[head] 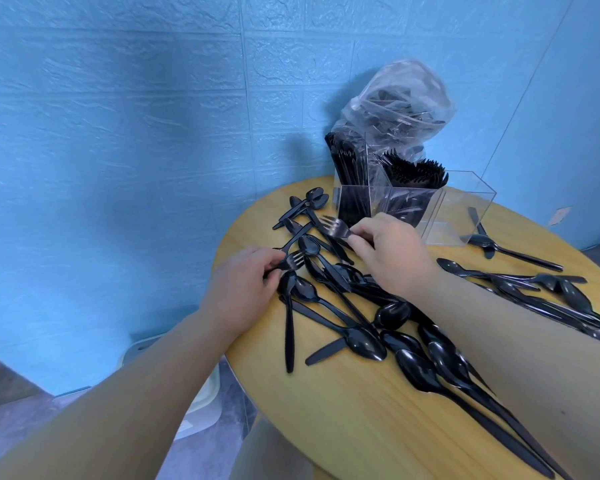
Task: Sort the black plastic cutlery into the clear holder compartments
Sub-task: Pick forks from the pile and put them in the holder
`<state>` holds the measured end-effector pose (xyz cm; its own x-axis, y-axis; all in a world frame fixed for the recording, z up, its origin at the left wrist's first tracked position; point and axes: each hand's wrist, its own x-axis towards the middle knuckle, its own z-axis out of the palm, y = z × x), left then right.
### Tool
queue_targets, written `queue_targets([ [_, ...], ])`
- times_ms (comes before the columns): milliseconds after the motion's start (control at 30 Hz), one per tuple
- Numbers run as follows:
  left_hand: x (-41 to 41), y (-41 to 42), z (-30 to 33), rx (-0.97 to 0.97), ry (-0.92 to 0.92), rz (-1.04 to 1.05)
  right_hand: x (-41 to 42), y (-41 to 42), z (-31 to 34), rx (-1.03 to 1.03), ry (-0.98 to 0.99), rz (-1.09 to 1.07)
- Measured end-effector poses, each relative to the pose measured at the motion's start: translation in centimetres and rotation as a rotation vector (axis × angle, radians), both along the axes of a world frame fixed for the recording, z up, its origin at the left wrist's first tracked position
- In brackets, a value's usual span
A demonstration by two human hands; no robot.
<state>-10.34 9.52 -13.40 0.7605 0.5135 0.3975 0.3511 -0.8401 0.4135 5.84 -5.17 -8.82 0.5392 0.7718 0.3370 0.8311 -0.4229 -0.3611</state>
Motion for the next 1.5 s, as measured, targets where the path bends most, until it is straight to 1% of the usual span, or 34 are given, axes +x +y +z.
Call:
queue_targets([
  [67,-0.1,-0.1,0.2,0.010,-0.005,-0.018,0.0,-0.5,0.3,0.009,0.016,0.006],
  [200,-0.6,-0.4,0.6,0.106,-0.040,-0.026,-0.2,-1.9,1.1,0.006,0.084,0.020],
  [333,-1.1,-1.3,1.9,0.107,-0.142,-0.068,0.3,-3.6,1.9,-0.014,0.100,-0.032],
  [367,-1.3,-1.8,2.3,0.100,-0.144,-0.074,0.5,-4.2,2.1,-0.038,0.096,-0.041],
  [500,-1.8,-3.5,2.6,0.034,0.015,-0.112,1.0,-6.8,2.1,-0.157,0.078,-0.059],
  [567,-2.0,-4.0,2.1,0.040,0.109,-0.092,0.7,-7.4,1.9,-0.225,0.128,-0.045],
  [633,-1.9,-4.3,1.7,0.066,0.192,-0.044,0.3,-7.2,1.4,-0.319,0.139,-0.038],
  [700,-1.6,-4.7,1.5,0.040,0.205,-0.012,0.1,-6.5,1.0,-0.380,0.154,-0.043],
  [767,-1.4,-5.1,1.6,-0.007,0.162,0.002,0.1,-5.8,0.7,-0.417,0.127,-0.046],
  [867,-0.9,-5.3,1.8,-0.028,0.125,0.017,0.6,-5.3,0.6,-0.364,0.088,-0.084],
  [1033,-0.5,-5.3,0.8,0.032,0.047,0.035,1.6,-5.3,0.6,-0.278,0.022,-0.180],
  [1100,-0.5,-5.2,0.5,0.055,0.032,0.061,1.5,-5.3,0.5,-0.204,0.034,-0.146],
  [1133,-0.5,-5.2,0.5,0.069,0.032,0.072,1.3,-5.3,0.5,-0.180,0.065,-0.096],
  [1200,-0.5,-5.2,0.4,0.088,0.046,0.084,0.4,-4.9,0.5,-0.188,0.128,0.040],
  [1267,-0.4,-5.1,0.4,0.081,0.061,0.083,-0.3,-4.4,0.4,-0.245,0.125,0.120],
  [1333,-0.3,-5.1,0.4,0.066,0.076,0.068,-0.4,-3.9,0.2,-0.316,0.077,0.113],
  [1400,-0.2,-5.2,0.4,0.048,0.080,0.044,0.1,-3.7,-0.2,-0.353,0.032,0.052],
  [1500,-0.2,-5.1,0.4,0.027,0.064,0.034,0.7,-3.7,-0.4,-0.317,-0.024,-0.029],
])
